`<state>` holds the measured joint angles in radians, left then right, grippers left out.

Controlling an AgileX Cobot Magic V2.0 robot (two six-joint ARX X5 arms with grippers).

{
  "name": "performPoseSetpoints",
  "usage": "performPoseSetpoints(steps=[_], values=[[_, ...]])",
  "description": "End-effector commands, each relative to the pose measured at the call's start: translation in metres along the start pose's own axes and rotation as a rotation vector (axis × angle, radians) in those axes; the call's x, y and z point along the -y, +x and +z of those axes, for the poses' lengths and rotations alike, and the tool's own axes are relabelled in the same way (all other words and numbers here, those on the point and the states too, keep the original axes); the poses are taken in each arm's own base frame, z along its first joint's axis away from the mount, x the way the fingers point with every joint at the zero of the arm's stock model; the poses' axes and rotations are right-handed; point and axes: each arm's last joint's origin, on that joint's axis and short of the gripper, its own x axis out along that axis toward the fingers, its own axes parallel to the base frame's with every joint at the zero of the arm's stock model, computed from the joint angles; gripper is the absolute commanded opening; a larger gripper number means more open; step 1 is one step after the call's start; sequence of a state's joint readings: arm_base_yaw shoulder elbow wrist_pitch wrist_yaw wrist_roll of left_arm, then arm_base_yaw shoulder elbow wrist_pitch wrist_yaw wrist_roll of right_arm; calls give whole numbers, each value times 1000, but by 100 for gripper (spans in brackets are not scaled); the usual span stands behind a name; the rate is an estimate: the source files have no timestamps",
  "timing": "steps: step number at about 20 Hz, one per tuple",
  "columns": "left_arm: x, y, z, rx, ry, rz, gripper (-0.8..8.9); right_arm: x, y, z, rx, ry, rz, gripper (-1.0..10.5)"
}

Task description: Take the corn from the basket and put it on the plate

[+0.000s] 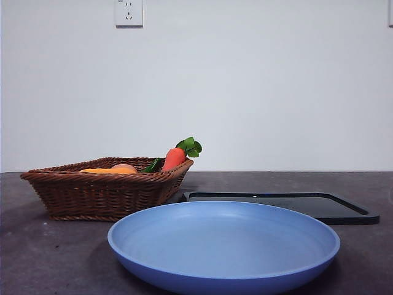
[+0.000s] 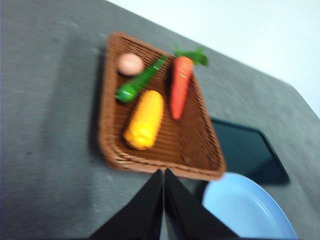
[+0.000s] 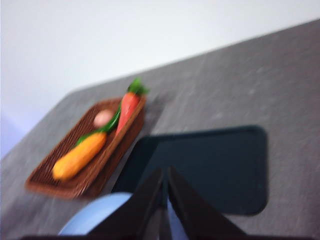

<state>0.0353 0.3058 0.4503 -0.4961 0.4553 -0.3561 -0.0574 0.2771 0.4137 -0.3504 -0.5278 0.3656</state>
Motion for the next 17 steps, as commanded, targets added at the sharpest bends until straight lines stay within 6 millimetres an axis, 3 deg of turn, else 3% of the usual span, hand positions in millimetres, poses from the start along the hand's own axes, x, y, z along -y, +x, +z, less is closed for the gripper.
performPoseSetpoints(steps=[1, 11, 17], values=[[7, -3, 14, -32, 85, -21, 4, -7, 2, 12, -87, -84, 26, 2], [23, -2, 39, -233, 176, -45, 4, -31, 20, 38, -445, -230, 128, 2], [24, 2, 38, -260, 184, -63, 5, -36, 33, 38, -500, -256, 183, 2]])
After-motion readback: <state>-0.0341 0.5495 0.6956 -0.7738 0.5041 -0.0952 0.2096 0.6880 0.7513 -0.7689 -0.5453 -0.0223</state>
